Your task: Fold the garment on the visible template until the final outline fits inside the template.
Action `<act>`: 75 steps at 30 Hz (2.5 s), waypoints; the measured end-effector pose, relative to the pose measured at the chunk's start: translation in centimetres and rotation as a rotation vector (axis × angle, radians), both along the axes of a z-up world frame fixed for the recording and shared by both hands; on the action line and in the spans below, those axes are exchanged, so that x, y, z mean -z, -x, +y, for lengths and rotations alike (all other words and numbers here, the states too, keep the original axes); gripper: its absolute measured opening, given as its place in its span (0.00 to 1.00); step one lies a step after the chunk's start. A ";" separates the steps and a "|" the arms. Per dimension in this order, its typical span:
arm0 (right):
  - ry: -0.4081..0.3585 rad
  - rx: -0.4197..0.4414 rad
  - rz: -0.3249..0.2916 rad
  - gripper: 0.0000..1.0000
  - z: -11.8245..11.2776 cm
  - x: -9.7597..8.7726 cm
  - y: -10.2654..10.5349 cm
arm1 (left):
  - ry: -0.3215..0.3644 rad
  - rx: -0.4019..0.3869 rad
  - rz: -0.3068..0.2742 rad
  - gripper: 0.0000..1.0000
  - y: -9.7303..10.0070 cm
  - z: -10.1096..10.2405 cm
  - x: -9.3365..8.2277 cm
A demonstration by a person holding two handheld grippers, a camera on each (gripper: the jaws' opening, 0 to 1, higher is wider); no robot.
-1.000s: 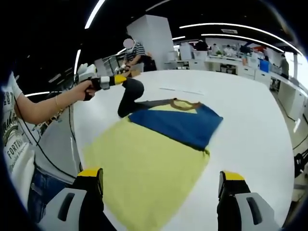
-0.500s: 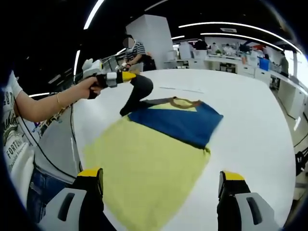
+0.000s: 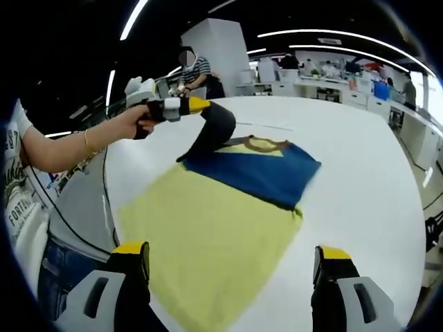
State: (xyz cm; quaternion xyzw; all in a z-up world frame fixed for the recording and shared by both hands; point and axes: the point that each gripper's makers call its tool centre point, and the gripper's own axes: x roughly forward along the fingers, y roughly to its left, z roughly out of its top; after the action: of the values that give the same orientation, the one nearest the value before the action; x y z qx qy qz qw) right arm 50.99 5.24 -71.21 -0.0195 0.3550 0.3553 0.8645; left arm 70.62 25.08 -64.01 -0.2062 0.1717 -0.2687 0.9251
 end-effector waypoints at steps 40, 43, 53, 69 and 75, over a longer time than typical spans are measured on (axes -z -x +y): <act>-0.007 0.052 0.017 0.98 -1.2 0.9 0.5 | -0.091 0.254 0.014 0.00 2.5 -11.7 3.4; -0.008 0.058 0.016 0.98 -1.4 0.9 0.5 | -0.125 0.275 0.032 0.00 3.1 -12.2 4.8; -0.013 0.072 0.013 0.98 -1.6 1.0 0.4 | -0.208 0.320 0.106 0.00 4.6 -13.5 9.0; -0.013 0.081 0.007 0.98 -1.9 1.1 0.2 | -0.319 0.371 0.008 0.26 5.9 -13.4 9.8; -0.013 0.081 0.006 0.98 -1.9 1.1 0.3 | -0.344 0.287 0.023 0.37 5.5 -11.5 10.5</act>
State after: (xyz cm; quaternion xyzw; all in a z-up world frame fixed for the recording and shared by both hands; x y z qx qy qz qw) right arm 50.74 3.33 -72.29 0.0019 0.3559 0.3224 0.8772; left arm 65.14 13.59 -74.54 -0.0219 0.2533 -0.3617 0.8969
